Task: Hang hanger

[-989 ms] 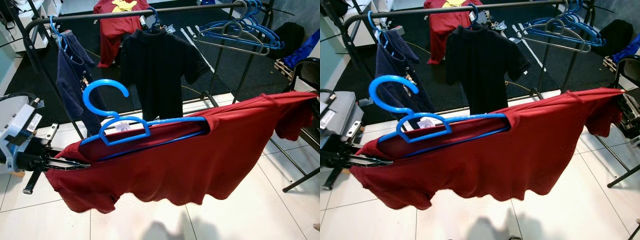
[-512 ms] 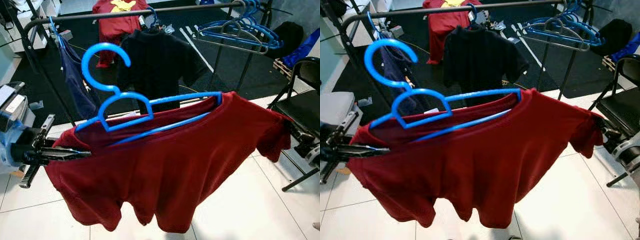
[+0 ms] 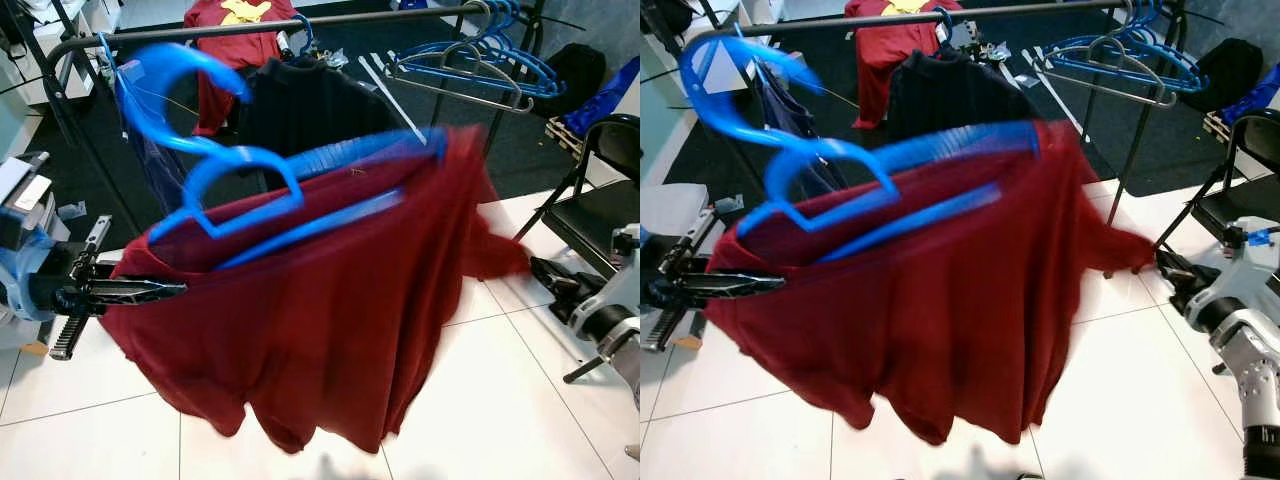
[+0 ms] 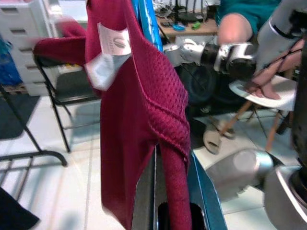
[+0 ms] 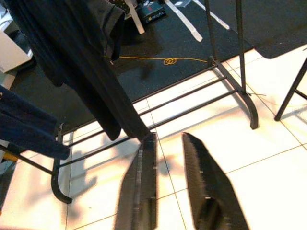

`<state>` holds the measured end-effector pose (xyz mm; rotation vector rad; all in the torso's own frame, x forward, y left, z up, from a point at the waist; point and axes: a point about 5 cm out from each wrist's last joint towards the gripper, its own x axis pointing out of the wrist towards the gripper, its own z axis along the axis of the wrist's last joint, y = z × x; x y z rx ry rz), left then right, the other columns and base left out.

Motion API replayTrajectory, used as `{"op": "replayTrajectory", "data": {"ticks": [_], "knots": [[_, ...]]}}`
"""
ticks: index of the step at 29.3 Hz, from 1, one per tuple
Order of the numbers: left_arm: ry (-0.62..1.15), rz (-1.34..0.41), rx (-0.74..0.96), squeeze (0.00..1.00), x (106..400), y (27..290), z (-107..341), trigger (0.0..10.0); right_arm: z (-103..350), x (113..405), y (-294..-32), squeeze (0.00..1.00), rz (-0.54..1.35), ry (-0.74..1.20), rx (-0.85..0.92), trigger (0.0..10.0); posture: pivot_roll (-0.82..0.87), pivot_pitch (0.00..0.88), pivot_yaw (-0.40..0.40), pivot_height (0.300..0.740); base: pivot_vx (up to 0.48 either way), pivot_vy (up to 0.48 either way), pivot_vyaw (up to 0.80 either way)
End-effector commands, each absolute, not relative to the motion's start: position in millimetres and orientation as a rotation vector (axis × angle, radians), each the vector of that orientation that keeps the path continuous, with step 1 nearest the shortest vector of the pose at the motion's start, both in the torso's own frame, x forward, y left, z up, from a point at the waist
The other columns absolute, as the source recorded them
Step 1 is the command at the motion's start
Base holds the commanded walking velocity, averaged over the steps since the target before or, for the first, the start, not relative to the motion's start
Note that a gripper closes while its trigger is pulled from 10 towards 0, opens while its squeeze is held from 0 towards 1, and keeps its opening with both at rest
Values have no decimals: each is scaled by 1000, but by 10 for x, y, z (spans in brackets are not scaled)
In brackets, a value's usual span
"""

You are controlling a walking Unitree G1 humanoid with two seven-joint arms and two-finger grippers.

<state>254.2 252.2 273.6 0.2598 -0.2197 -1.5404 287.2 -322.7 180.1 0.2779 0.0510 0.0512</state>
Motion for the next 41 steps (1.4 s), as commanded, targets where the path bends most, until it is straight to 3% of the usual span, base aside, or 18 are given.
{"op": "replayTrajectory", "data": {"ticks": [1, 6, 15, 19, 20, 22, 23, 34, 41], "knots": [[-160, -1554, 323, 0, 2541, 2463, 2643, 10000, 2113, 2830, -3072, 1000, 214, -137, 304, 10000, -35, 179, 38, 740, 0, 0, 0], [-69, -1534, 423, 0, 2583, 2462, 2535, 10000, 2415, 2696, -3055, 1000, 337, -295, 306, 10000, -34, 180, 38, 740, 0, 0, 0], [54, -1497, 557, 0, 2632, 2485, 2413, 10000, 2675, 2563, -3241, 1000, 323, -419, 287, 10000, -37, 179, 39, 740, 0, 0, 0], [172, -1526, 711, 0, 2639, 2458, 2321, 10000, 2641, 2416, -2881, 1000, 654, -242, 111, 10000, -36, 177, 38, 740, 0, 0, 0], [182, -1553, 743, 0, 2636, 2420, 2313, 10000, 2609, 2356, -2739, 463, 790, -182, 107, 10000, -36, 177, 38, 740, 0, 0, 0], [183, -1570, 761, 0, 2635, 2392, 2310, 10000, 2598, 2311, -2662, 463, 870, -155, 118, 10000, -36, 177, 38, 740, 0, 0, 0], [177, -1600, 778, 0, 2637, 2334, 2300, 10000, 2609, 2290, -2591, 0, 933, -137, 121, 10000, -40, 174, 40, 740, 0, 0, 0], [83, -1797, 814, 0, 2648, 1807, 2230, 10000, 2507, 2366, -2055, 0, 1222, 26, 78, 10000, -50, 147, 34, 740, 0, 0, 0], [43, -1840, 826, 0, 2665, 1622, 2224, 10000, 2387, 2365, -1792, 0, 1328, 92, 67, 10000, -50, 145, 35, 740, 0, 0, 0]]}}
